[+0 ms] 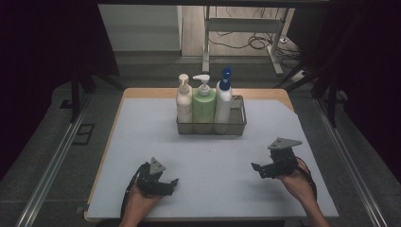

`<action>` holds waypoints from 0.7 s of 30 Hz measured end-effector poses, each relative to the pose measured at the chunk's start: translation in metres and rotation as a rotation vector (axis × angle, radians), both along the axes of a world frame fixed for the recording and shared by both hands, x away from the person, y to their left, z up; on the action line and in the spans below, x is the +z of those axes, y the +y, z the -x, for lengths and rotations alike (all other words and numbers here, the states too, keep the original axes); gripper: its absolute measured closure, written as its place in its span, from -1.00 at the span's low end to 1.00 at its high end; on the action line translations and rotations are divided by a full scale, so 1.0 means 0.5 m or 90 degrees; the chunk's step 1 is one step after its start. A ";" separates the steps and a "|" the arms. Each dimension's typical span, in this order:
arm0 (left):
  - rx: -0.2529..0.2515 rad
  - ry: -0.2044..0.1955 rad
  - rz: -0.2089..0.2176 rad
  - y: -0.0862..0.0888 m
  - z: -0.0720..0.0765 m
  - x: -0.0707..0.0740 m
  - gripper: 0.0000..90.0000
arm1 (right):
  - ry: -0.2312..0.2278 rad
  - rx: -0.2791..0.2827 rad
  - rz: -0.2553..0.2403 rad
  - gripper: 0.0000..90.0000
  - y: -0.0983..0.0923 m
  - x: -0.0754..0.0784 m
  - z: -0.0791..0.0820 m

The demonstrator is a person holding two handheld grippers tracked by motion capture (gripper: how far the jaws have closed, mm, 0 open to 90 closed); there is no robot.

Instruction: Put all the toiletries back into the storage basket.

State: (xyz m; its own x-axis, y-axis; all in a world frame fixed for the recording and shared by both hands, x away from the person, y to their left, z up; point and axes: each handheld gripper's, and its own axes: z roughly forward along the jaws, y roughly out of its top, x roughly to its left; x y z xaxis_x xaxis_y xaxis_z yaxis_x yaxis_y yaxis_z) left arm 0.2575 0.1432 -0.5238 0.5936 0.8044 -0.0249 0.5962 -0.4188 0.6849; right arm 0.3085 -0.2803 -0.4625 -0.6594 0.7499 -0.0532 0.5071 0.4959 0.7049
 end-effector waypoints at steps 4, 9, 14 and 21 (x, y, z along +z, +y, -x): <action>0.000 0.000 0.000 0.000 0.000 0.000 -0.74 | 0.009 0.001 -0.007 -0.97 -0.004 -0.021 0.010; 0.000 0.000 0.000 0.000 0.000 0.000 -0.74 | 0.018 -0.001 -0.012 -0.97 -0.010 -0.047 0.020; 0.000 -0.001 0.000 0.000 0.000 0.000 -0.74 | 0.023 -0.001 -0.015 -0.97 -0.015 -0.074 0.028; 0.000 -0.001 0.000 0.000 0.000 0.000 -0.74 | 0.041 -0.007 -0.019 -0.97 -0.021 -0.106 0.035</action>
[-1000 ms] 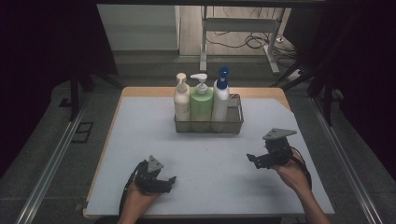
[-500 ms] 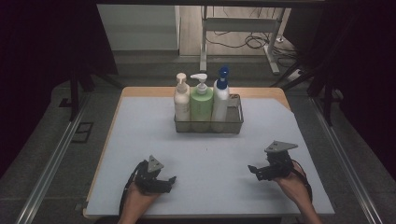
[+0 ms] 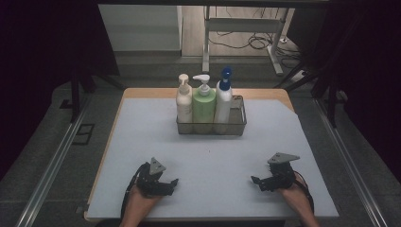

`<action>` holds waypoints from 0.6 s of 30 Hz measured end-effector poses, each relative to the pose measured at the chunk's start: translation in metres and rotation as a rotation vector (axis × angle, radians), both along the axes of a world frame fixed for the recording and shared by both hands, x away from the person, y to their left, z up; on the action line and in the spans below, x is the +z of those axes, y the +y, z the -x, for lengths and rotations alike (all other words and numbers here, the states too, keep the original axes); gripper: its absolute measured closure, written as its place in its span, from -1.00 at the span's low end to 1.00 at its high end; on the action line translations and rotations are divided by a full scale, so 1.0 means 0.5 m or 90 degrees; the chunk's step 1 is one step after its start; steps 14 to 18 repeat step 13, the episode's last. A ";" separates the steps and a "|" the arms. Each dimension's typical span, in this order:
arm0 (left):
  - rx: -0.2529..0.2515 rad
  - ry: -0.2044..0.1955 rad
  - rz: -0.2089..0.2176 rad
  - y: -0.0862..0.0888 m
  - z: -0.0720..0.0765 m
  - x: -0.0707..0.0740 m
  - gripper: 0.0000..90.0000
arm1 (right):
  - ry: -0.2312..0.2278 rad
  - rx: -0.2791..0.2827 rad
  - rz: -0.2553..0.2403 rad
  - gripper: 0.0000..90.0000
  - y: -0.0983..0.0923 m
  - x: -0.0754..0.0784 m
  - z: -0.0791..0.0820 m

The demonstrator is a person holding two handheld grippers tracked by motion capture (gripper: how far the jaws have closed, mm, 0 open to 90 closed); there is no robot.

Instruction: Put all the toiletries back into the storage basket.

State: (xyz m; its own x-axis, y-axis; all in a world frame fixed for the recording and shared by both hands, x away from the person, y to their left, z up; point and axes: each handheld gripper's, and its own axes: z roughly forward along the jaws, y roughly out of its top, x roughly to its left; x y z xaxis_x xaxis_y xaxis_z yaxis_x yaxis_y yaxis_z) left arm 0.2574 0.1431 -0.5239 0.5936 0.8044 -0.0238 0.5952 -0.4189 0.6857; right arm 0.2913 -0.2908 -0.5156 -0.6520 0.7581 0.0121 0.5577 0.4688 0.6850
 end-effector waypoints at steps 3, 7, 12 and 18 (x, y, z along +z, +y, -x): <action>0.000 0.000 0.000 0.000 0.000 0.000 -0.74 | -0.004 0.000 0.001 -0.99 -0.002 -0.010 0.002; 0.000 0.000 0.000 0.000 0.000 0.000 -0.74 | -0.004 -0.002 0.000 -0.99 -0.001 -0.010 0.003; 0.000 0.000 0.000 0.000 0.000 0.000 -0.74 | -0.009 -0.002 0.003 -0.99 -0.001 -0.012 0.004; 0.000 0.000 0.000 0.000 0.000 0.000 -0.74 | -0.009 -0.002 0.003 -0.99 -0.001 -0.012 0.004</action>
